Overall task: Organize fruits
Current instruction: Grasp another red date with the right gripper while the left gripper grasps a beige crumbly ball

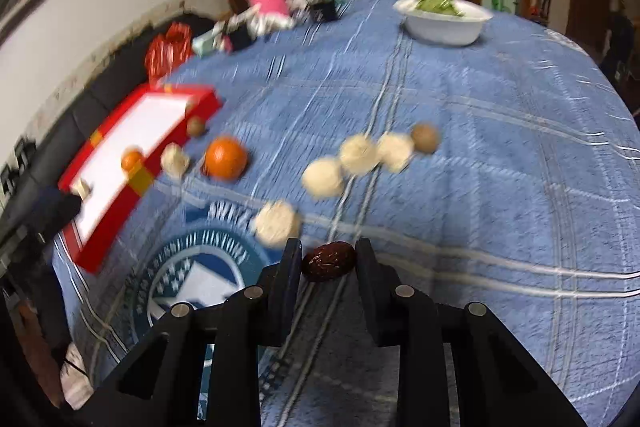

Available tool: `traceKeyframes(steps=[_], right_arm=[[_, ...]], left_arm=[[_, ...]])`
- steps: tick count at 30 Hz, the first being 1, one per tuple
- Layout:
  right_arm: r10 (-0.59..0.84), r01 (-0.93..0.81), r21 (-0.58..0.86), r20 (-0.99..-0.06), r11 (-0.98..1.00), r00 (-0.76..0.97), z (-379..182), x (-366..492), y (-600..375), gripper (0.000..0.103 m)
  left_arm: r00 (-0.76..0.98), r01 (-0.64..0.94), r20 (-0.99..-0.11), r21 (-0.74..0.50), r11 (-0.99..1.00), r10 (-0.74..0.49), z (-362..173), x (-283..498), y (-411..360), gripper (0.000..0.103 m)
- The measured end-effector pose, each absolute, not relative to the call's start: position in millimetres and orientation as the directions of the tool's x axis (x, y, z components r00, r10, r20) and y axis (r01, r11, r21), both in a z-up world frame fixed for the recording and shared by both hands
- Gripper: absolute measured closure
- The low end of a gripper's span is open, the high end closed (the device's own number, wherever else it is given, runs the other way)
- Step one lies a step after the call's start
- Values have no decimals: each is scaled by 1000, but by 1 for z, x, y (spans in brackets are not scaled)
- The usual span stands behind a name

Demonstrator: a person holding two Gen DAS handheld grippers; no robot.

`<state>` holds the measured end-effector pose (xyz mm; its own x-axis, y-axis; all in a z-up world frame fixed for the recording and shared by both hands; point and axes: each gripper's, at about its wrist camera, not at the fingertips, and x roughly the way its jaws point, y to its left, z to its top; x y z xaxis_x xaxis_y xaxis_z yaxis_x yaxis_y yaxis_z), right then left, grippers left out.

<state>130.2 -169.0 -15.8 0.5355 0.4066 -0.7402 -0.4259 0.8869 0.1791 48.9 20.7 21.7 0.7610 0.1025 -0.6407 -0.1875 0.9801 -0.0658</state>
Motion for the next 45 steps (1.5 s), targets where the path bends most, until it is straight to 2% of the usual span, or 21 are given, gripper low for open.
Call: traceKeyframes(steps=[6,11,15,16,18,22,29,36,45], right_arm=[[497,-327,374,-643,868,583,-17,154,-219,74],[493,-326,372,-593,869,636,-5,151,-227,74],[506,-331,386,-595,861,624,-5,152,-226,74],[508,-334,385,-593,860,625,-5,152,-225,74],[511,-338,386,-590,858,625,-5,151,-224,74],[512,-336,388,-592,858,623,-7,152,-225,74],[509,-350,370,-593,861,624,-7,150,-221,74],[494,-386,311,-597,869,632,-7,143,-209,74],[491,-413,276,-602,868,630,-8,140,-200,74]], left_arm=[[700,-81,-714,-62,995,13,2,93,-26,23],[673,-57,-739,-15,998,28,-12,117,-52,24],[624,-41,-781,11,999,35,-27,131,-63,45],[611,-37,-791,23,999,41,-31,133,-65,61],[590,-40,-807,14,999,35,-36,137,-64,77],[600,-43,-799,10,999,33,-33,126,-61,78],[676,-117,-736,-63,991,33,-12,89,-25,77],[740,-260,-658,-91,961,138,-5,57,19,77],[713,-268,-688,-91,959,134,-24,58,22,77]])
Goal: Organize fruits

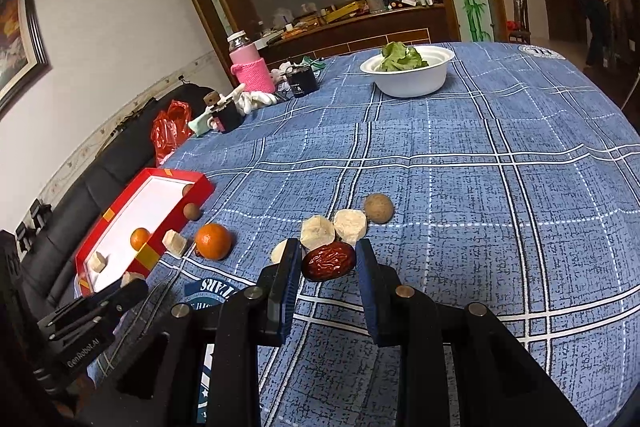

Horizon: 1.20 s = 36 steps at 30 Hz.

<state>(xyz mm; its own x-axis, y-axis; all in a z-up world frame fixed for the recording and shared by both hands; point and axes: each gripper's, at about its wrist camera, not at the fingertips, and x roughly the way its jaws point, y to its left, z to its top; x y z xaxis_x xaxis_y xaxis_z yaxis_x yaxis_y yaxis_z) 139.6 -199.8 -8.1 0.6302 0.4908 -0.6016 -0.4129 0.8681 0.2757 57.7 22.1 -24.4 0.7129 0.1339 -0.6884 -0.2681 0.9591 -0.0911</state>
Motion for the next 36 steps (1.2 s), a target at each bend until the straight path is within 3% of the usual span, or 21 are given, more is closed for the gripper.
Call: traceKeyframes(steps=[36], right_arm=[[451,-435,189,-616,880,646,-12,136,-187,74]], left_arm=[[711,-263,-691,-92,961,128,-30,54,18,77]])
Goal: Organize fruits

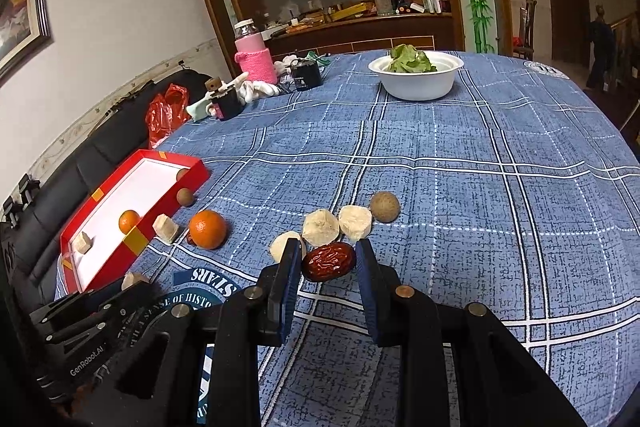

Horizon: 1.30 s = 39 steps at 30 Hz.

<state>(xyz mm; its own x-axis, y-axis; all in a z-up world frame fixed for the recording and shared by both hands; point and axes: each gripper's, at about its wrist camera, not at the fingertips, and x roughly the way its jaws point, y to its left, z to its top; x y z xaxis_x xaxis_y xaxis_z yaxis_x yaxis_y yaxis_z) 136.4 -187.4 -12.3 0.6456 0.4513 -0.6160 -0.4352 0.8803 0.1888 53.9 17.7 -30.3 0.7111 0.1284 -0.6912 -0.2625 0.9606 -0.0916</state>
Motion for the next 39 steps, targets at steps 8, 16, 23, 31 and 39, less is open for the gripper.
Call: traceKeyframes(steps=[8,16,23,31,39], right_arm=[[460,-443,194,-615,875,641,-12,137,-188,74],[474,-451,205,-607,869,638,-12,136,-189,74],[467,-452,194,-613,871,637,-12,135,-187,74],[464,-446,199,-621,873,631,-14,138,-186,74],[462,-438,206,-626,875,628,-15,139,-187,74]], left_arm=[[715,-259,-687,-84,962,132,-30,56,14,77],[711,-250,-691,-75,965,131,-30,57,12,77],[713,-249,-690,-81,965,126,-30,56,12,77],[712,-236,-693,-85,968,113,-30,57,12,77],[705,-235,-701,-89,968,107,-31,60,12,77]])
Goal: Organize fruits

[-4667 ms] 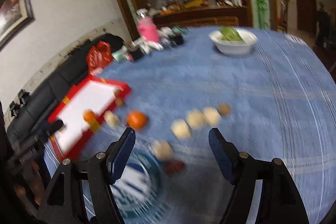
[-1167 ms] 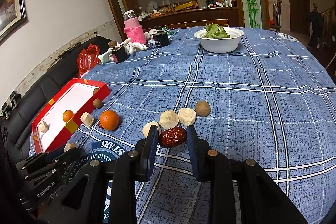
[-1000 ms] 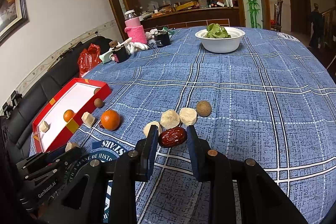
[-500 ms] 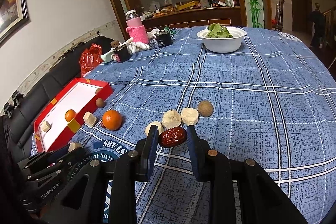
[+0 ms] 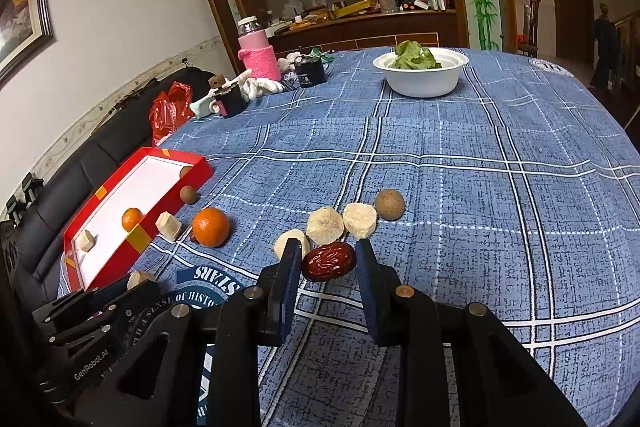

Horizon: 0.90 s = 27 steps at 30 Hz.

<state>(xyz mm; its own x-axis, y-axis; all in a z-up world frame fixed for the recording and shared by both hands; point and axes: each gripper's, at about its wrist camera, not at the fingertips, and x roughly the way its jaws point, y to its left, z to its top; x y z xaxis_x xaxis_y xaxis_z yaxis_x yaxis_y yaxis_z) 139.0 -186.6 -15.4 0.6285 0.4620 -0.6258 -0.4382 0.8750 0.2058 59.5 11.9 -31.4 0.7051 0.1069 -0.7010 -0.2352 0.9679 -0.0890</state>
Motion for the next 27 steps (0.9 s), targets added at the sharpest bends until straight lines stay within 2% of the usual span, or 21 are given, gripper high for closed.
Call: traceKeyframes(steps=[7,12,14,16,21,27], right_arm=[[459,-445,192,-624,875,633,-16,138,-185,74],[451,-438,189,-625,879,637,-15,137,-185,74],[460,-438,205,-631,876,625,-13,136,-180,74],[500,-466,235,-623,853,602,-6,132,-168,74],[614,-629,224,-599,744,513,15,114,-84,75],[690,-751,211,-599,626,406,18,110,24,75]], left_arm=[[722,-245,-683,-108,964,107,-30,56,16,77],[757,-286,-641,-151,946,126,-8,37,39,77],[776,-339,-602,-148,929,188,7,25,61,77],[763,-402,-599,-145,904,243,12,21,85,77],[683,-546,-652,-155,824,330,5,17,151,77],[645,-602,-673,-154,784,363,-2,23,195,77]])
